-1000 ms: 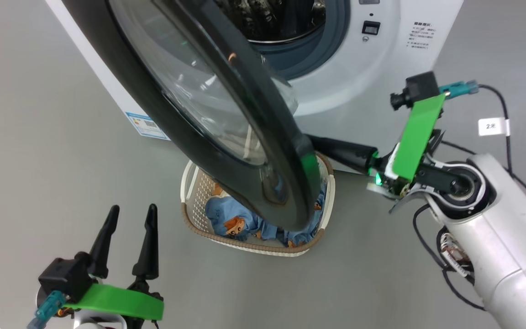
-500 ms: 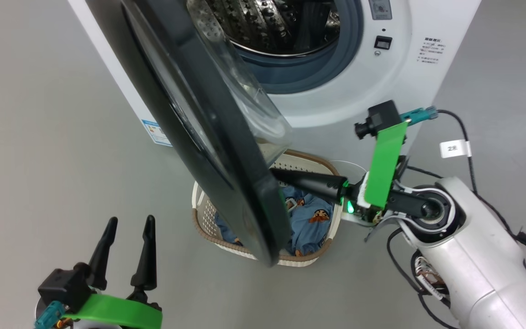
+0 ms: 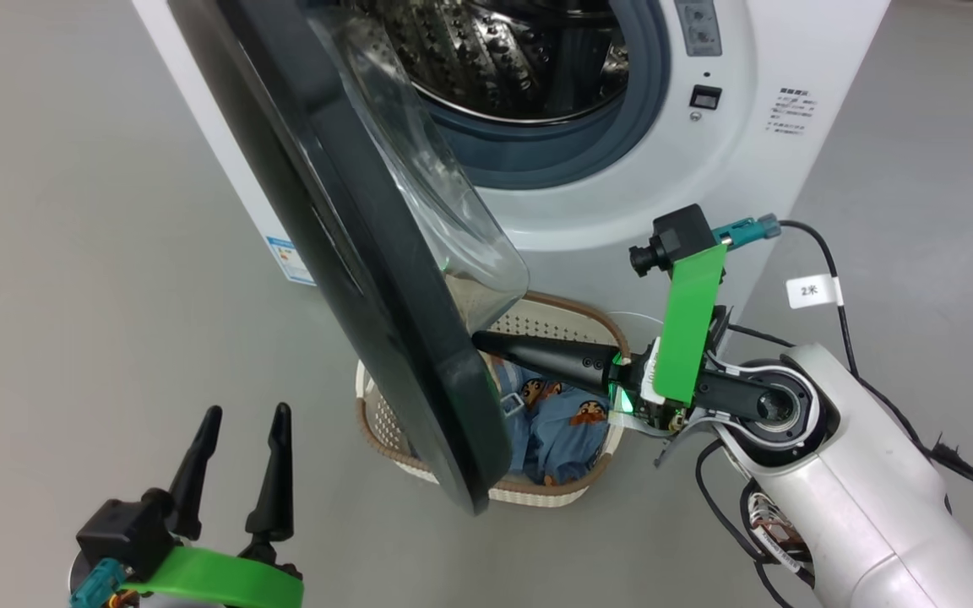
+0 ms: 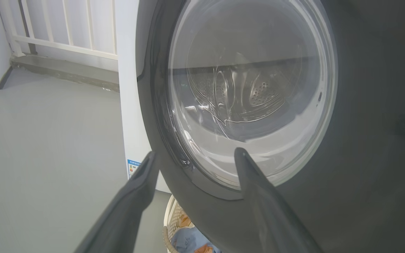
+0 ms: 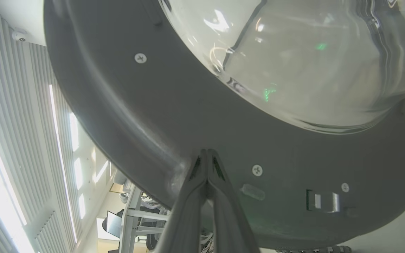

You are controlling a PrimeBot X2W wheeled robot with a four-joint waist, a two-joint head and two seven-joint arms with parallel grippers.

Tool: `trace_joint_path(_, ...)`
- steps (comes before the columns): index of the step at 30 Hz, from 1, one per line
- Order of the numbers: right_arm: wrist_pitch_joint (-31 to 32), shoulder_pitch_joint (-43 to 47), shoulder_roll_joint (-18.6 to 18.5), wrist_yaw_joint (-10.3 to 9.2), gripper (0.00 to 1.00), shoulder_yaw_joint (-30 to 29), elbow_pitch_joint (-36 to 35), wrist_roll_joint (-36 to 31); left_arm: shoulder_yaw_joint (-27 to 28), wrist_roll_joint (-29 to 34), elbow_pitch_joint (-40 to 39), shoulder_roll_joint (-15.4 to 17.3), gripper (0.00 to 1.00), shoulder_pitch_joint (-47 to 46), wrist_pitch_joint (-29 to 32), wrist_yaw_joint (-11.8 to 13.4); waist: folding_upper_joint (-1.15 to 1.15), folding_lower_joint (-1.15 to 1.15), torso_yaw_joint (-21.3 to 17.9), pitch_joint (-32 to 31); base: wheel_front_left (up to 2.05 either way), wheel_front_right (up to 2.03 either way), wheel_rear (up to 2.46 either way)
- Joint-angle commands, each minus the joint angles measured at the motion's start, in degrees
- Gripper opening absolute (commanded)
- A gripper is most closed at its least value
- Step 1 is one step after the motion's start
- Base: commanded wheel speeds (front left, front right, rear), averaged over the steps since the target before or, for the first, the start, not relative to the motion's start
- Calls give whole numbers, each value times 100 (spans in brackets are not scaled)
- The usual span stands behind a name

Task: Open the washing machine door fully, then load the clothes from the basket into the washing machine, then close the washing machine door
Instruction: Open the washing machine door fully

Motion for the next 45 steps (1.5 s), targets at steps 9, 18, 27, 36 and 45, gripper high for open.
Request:
trace_joint_path(9,-273,404,-7,44,0,-289,-210,-103,43,1,10,237,100,48,-37,3,0,0,-320,-320,0,0,0)
trace_joint_path(18,-670,822,-282,44,40,-536,-345,-293,64,-45,65,381,100,186,-37,3,0,0,-696,-597,0,0,0)
trace_joint_path(27,-1421,1116,-687,44,100,-511,-389,-622,179,-71,29,432,100,344,-37,3,0,0,-1044,-726,0,0,0)
trace_joint_path(36,-2243,1396,-1139,44,100,-378,-387,-836,376,-67,-39,430,100,455,-37,3,0,0,-1320,-736,0,0,0)
trace_joint_path(45,-3446,1768,-1671,44,100,-168,-484,-1085,586,-30,-126,384,100,603,-37,3,0,0,-1556,-745,0,0,0)
